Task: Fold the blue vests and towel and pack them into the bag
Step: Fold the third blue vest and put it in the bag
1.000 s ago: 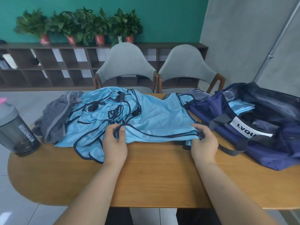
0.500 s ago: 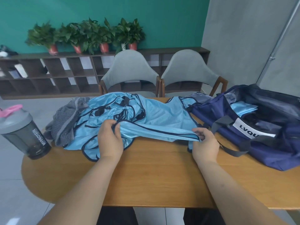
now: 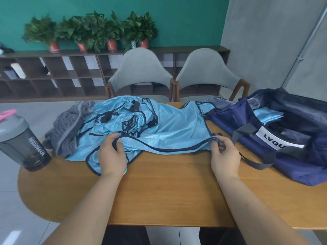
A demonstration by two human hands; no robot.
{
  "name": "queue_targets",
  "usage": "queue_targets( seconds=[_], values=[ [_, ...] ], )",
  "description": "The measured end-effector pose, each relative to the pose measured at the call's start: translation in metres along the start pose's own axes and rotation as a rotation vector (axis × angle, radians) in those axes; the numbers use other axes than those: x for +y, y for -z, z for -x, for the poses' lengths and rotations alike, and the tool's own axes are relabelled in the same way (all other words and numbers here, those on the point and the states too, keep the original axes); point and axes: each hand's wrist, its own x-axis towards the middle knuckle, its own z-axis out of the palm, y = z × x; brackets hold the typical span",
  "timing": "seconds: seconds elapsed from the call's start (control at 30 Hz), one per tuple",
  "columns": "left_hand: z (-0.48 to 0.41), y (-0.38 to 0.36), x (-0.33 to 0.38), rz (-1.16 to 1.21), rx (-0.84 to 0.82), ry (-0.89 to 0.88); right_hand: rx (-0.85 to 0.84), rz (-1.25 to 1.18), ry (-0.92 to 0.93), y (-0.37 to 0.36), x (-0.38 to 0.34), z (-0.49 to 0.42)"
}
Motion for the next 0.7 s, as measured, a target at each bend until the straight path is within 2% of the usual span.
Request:
queue_targets(
  seconds=[0.47,0.7],
  values=[
    [0.004,0.005,0.006,0.084,0.012,0.048,0.135,0.014,-0.039,0.005,0.004,-0.005],
    [0.004,0.008,0.01,0.09,-0.052,0.072,0.101,0.006,0.0,0.002,0.011,-0.006]
  ],
)
